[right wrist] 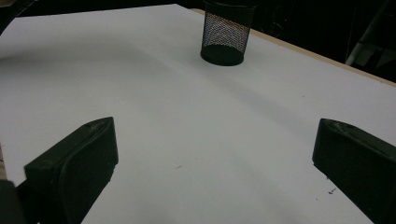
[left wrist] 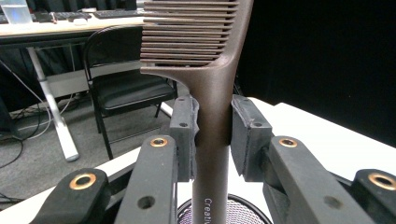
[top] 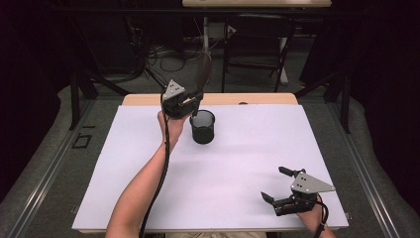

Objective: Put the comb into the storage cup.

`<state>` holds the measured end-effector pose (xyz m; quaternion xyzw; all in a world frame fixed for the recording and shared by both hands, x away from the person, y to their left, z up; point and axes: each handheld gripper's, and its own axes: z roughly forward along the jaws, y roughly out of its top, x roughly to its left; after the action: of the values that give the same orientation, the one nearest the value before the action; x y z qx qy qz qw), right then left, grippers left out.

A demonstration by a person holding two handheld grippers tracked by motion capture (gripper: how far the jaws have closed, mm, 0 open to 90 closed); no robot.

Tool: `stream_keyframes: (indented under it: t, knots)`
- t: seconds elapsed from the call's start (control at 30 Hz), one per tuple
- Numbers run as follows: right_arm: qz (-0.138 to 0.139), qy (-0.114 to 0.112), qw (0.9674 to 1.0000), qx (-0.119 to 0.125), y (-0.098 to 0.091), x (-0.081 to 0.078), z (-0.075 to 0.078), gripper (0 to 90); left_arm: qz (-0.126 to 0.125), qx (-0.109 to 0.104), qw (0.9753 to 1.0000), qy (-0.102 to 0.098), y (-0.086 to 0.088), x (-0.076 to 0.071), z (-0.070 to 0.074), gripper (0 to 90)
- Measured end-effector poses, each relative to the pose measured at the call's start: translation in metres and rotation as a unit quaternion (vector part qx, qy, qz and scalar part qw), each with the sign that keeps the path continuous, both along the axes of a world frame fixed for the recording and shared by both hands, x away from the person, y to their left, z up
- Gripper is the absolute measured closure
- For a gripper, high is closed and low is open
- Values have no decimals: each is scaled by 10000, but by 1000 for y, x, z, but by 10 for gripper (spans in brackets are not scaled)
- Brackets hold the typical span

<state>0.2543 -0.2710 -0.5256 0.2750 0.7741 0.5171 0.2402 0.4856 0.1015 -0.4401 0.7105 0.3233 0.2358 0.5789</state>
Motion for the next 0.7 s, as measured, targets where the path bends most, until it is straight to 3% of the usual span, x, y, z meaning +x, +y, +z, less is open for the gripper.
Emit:
stream_keyframes:
  t: [0.7]
  knots:
    - [4,25,10000,-31,1,0,0,0,-83,117,9999,69,-8,7,-10,725]
